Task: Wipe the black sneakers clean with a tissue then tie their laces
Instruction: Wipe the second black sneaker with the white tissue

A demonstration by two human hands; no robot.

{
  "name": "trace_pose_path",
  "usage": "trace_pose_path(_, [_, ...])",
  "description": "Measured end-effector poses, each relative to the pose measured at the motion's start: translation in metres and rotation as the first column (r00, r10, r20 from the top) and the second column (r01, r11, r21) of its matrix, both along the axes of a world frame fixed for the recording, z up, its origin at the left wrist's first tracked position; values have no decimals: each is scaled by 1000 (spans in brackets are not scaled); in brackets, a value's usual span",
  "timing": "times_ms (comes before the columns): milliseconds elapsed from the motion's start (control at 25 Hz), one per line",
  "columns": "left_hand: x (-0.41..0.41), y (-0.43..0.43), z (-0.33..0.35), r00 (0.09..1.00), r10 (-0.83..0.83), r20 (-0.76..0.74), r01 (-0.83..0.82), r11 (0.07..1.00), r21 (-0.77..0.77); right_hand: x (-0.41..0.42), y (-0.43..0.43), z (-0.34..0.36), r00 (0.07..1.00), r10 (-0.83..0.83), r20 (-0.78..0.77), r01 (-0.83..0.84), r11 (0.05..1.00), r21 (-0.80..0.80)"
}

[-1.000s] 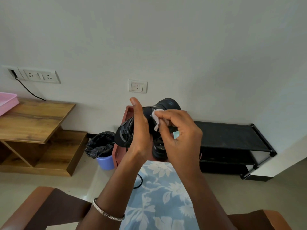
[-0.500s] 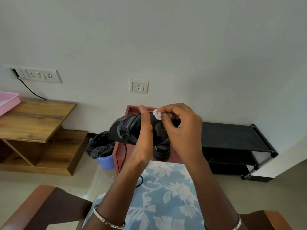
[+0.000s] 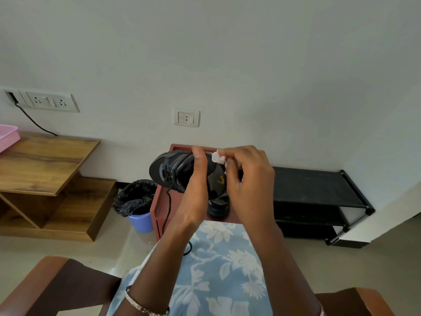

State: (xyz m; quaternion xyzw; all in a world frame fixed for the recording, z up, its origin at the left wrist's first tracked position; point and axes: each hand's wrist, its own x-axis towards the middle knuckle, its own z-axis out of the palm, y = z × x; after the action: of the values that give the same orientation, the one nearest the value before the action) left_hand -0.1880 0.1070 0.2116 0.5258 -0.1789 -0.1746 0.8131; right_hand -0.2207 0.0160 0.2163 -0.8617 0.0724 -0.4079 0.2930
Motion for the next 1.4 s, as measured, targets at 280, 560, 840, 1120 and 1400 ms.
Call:
trace_pose_path(280, [2, 7, 0, 999, 44, -13, -44, 998, 38, -23, 17, -21, 997, -41, 58, 42, 999, -9])
trace_pose_path(560, [3, 17, 1, 992, 12, 129, -42, 970, 239, -6, 8, 3, 999, 32, 29, -34, 997, 67])
trace_pose_path(840, [0, 19, -6, 985, 19, 170, -57, 973, 222, 8, 2, 12, 991, 30, -127, -43, 993, -106])
trace_pose_path(1120, [-1, 18, 6, 991, 83, 101, -100, 981, 168, -23, 37, -42, 954, -175, 245, 195, 979, -58])
trace_pose_path(1400, [-1, 21, -4, 993, 66, 93, -82, 980, 180, 8, 5, -2, 981, -156, 118, 169, 979, -111])
